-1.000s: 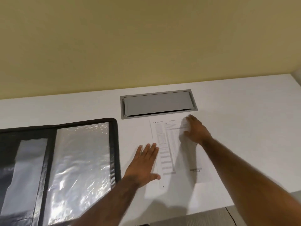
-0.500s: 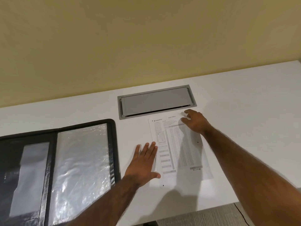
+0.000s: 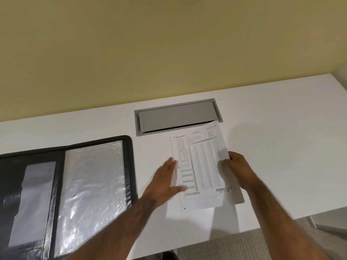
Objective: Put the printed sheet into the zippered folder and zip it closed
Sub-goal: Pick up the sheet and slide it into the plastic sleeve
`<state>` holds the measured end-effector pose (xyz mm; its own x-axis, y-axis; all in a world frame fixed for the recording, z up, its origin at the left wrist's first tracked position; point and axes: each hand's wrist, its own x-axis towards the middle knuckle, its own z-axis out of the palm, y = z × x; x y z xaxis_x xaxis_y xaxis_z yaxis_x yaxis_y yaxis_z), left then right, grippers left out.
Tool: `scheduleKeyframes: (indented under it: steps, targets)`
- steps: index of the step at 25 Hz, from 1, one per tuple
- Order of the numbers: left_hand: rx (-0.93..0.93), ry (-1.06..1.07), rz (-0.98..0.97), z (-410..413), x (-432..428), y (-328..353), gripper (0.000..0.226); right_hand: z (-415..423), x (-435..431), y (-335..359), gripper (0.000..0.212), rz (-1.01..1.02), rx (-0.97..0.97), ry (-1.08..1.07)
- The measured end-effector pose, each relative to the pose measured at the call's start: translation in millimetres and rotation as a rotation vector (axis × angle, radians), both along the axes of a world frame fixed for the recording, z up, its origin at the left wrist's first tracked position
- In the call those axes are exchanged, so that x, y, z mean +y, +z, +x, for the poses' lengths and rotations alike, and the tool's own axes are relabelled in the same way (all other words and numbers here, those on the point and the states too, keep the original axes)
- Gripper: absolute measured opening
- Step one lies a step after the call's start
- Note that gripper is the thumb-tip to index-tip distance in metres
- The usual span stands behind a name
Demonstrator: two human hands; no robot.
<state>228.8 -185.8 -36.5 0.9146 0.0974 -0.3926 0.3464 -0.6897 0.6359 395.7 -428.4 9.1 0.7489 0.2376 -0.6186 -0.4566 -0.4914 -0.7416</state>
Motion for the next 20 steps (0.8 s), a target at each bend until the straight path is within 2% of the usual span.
scheduleKeyframes:
  steps: [2, 3, 5, 7, 12, 16, 20]
  targets:
    - [-0.020, 0.416, -0.445, 10, 2, 18, 0.119, -4, -7, 10, 0.021, 0.153, 0.000, -0.048]
    - [-0.042, 0.533, -0.650, 15, 6, 26, 0.109, -6, -10, 15, 0.027, 0.232, -0.001, -0.045]
    - [-0.069, 0.542, -0.947, 28, 12, 42, 0.068, -10, -12, 28, 0.036, 0.367, -0.024, -0.008]
    - [-0.073, 0.508, -1.105, 42, 7, 64, 0.044, -15, -9, 40, 0.040, 0.438, -0.071, -0.014]
    - [-0.230, 0.599, -0.933, 64, -9, 103, 0.024, -23, 4, 59, 0.045, 0.425, -0.259, -0.148]
    - [-0.328, 0.614, -0.812, 59, -7, 107, 0.023, -32, 14, 63, 0.051, 0.499, -0.331, -0.255]
    - [-0.361, 0.615, -0.797, 50, -10, 104, 0.025, -38, 23, 55, 0.050, 0.508, -0.369, -0.327]
